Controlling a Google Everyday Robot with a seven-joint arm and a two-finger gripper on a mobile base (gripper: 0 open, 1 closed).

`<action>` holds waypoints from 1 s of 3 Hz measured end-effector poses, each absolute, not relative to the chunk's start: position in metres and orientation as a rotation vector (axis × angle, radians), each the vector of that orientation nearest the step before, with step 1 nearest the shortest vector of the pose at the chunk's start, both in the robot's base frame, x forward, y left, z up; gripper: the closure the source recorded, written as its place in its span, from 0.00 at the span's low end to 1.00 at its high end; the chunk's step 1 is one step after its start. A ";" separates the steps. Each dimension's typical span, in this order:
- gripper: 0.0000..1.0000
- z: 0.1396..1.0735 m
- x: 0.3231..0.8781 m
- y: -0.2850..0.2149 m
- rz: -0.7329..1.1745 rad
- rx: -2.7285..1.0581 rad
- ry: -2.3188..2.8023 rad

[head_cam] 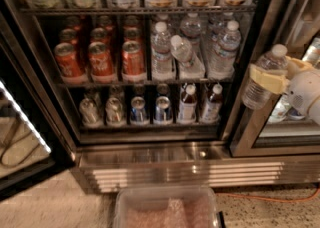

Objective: Pick water bottle from middle shelf of fridge

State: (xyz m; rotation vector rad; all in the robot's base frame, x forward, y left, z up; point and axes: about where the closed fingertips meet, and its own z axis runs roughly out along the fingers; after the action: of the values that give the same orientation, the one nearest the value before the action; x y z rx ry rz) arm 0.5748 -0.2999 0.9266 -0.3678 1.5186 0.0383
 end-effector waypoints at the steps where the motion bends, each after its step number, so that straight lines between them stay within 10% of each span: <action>1: 1.00 0.924 0.574 -0.299 0.038 -0.368 1.519; 3: 1.00 0.927 0.563 -0.279 0.122 -0.405 1.518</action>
Offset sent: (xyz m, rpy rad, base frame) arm -0.2266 0.2041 0.0290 0.3406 0.2152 1.0002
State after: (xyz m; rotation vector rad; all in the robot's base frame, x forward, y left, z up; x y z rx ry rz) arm 0.5626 -0.2788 0.9270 -0.4054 1.5179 0.1220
